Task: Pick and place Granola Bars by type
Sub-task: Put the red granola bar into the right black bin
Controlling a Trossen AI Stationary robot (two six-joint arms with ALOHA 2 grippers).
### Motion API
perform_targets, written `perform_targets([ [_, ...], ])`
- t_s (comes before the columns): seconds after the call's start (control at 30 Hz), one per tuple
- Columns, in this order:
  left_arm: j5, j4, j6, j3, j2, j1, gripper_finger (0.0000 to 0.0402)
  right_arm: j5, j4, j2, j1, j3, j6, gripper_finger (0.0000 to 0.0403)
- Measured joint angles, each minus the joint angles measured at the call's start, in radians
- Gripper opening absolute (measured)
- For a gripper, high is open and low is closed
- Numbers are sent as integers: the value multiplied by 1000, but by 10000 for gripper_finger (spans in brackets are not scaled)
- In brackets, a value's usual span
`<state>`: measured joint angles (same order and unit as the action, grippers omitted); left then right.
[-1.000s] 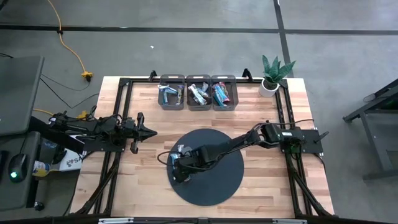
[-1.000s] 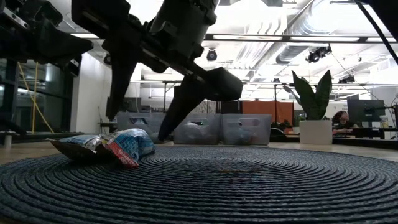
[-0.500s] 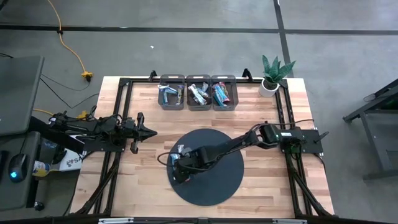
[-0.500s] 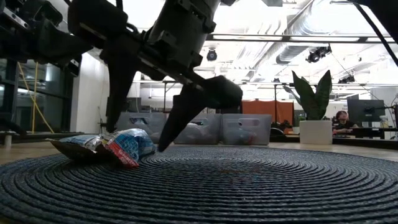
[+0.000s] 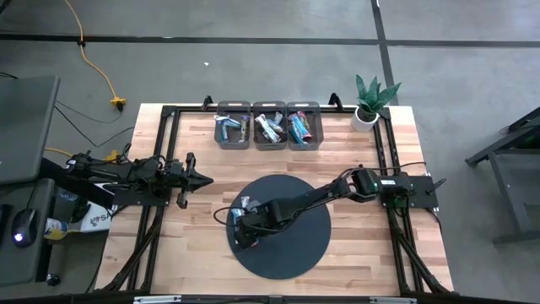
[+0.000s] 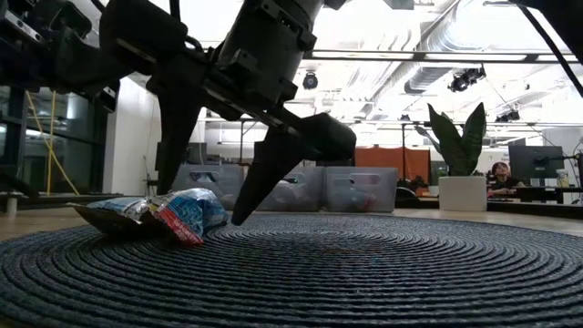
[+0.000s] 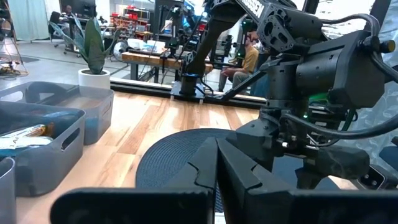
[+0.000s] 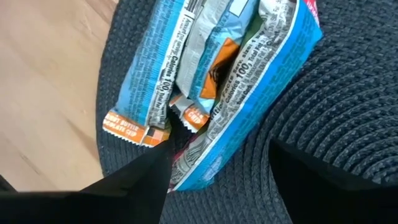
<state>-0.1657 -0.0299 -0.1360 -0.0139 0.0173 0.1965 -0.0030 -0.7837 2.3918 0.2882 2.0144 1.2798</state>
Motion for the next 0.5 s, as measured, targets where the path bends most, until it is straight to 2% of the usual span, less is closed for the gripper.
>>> perform_targets([
  [0.2, 0, 0, 0, 0, 0, 0, 1, -4, 1, 0, 0, 0, 0, 245],
  [0.5, 0, 0, 0, 0, 0, 0, 1, -30, 55, 0, -1, 0, -22, 207],
])
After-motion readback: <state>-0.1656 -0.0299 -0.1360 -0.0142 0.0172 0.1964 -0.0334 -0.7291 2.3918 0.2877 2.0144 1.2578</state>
